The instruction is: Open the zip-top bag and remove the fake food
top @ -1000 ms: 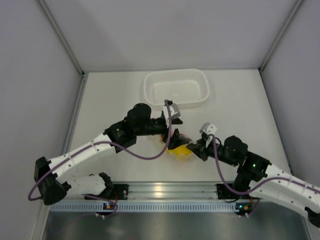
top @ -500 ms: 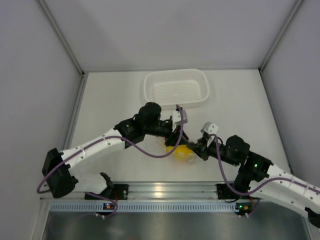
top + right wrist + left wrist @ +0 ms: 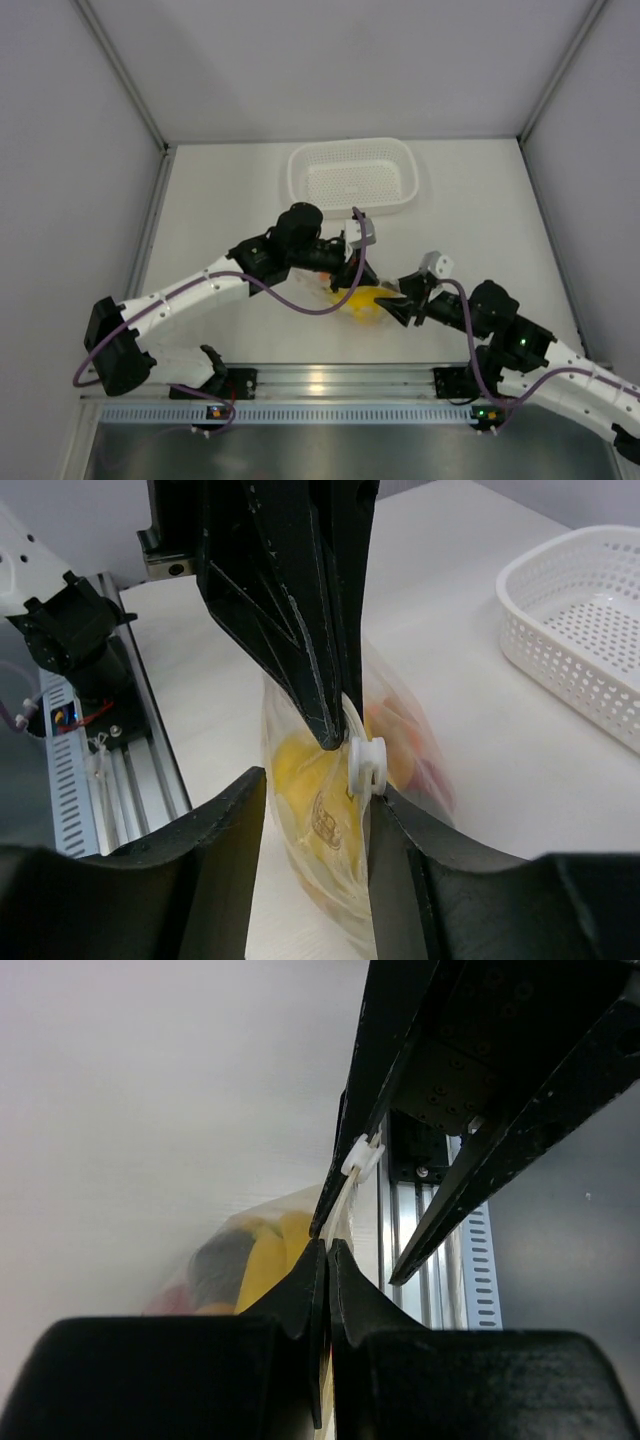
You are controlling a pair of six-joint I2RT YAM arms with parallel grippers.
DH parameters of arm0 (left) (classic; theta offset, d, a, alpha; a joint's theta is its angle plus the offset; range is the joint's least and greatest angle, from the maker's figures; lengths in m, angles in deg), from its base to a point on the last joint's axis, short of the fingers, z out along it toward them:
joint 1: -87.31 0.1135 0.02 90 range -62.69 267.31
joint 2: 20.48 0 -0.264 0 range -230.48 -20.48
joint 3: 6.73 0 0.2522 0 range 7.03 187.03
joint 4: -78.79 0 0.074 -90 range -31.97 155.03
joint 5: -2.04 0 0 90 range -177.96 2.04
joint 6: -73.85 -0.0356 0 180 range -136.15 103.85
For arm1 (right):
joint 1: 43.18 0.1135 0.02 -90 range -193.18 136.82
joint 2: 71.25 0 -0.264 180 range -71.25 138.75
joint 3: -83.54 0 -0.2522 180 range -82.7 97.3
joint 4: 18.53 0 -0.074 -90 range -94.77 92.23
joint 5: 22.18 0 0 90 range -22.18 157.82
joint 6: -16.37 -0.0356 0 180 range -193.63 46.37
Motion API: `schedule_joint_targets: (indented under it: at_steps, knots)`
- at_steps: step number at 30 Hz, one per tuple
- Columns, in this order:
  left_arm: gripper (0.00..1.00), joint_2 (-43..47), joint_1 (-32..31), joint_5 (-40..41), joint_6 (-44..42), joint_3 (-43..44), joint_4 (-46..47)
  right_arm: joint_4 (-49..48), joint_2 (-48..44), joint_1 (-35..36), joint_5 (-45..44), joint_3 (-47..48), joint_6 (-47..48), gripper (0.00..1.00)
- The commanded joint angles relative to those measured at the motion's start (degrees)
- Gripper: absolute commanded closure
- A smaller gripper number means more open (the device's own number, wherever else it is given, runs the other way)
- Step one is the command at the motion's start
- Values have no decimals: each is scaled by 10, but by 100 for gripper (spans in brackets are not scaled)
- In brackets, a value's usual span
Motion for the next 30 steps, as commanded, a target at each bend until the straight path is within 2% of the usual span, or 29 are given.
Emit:
schedule_joint_targets:
  at_steps: [1, 8, 11, 14, 16, 23, 27, 28, 30]
  knots:
    - [100, 21, 2, -9, 9, 31, 15, -47, -38, 9, 9, -10, -9, 57]
    - [100, 28, 1, -53, 13, 45, 16, -93, -83, 9, 15, -29, -16, 57]
    - [100, 27, 1, -64, 18, 53, 16, -89, -79, 9, 6, -26, -10, 64]
    - [100, 31, 0, -75, 19, 54, 21, -92, -76, 9, 6, -25, -7, 79]
    - [100, 36, 1, -75, 19, 53, 24, -93, -78, 9, 7, -26, -5, 84]
    - [100, 45, 0, -91, 19, 45, 34, -99, -90, 9, 16, -29, -7, 99]
    - [100, 35, 0, -92, 20, 45, 34, -92, -86, 9, 15, -19, -8, 100]
    - [92, 32, 0, -90, 20, 46, 34, -77, -82, 9, 14, -7, -7, 100]
    - [60, 27, 1, -84, 16, 46, 34, -57, -58, 9, 11, 8, -3, 100]
